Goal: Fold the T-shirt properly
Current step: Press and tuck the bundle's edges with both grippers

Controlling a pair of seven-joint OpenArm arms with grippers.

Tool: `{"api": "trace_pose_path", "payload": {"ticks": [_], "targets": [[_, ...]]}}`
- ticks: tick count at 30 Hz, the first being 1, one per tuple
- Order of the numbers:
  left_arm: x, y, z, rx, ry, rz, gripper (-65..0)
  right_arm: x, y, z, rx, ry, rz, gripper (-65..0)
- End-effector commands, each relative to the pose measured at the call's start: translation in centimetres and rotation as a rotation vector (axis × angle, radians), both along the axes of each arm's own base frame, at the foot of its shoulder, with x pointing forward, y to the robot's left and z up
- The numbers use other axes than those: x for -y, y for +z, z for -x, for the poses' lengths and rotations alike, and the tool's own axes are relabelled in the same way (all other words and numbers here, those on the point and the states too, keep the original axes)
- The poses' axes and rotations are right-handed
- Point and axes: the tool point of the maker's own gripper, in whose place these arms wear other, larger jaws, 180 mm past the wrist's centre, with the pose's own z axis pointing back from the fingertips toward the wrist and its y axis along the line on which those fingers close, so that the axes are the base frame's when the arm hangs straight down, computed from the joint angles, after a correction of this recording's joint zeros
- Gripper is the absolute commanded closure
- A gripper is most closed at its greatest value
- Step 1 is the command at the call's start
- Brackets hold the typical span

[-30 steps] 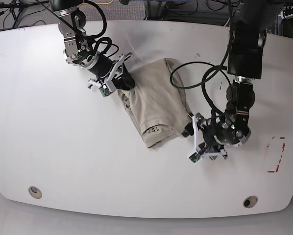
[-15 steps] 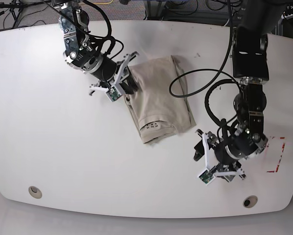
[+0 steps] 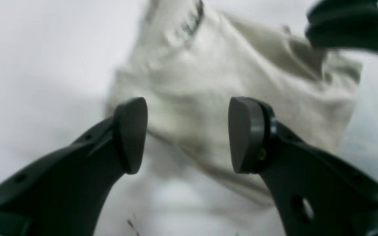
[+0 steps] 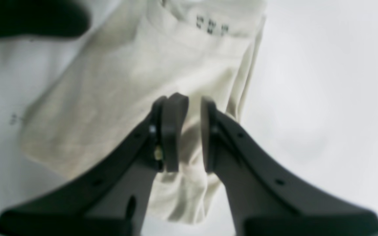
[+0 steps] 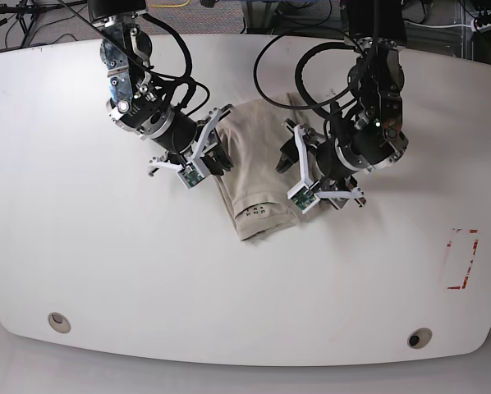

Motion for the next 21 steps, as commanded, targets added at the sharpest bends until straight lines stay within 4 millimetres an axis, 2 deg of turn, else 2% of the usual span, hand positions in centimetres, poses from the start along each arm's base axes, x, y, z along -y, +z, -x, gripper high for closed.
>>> {"api": "trace_pose_path", "payload": {"ticks": [1, 7, 11, 14, 21], "targets": [[0.4, 0.1, 0.5, 0.017, -0.001, 0.039, -36.5, 0.1, 0.2, -0.9, 0.018, -0.006, -0.023, -10.0], [0.8, -2.8, 2.1, -0.050, -0.005, 0.086, -36.5, 0.6, -1.3, -1.3, 0.019, -0.035, -0.065, -10.0], [-0.6, -6.0, 2.7, -0.129, -0.002, 0.066, -36.5, 0.9, -2.5, -1.2, -0.008, -0.048, -0.066, -10.0], [-1.4, -8.0, 3.2, -0.175, 0.004, 0.068, -36.5, 0.9, -2.6, -1.0, -0.012, -0.048, -0.066, -10.0], [-3.6, -8.5, 1.8, -0.163, 0.013, 0.042, -36.5, 0.2, -1.3, 0.0, 0.016, -0.035, -0.081, -10.0]]}}
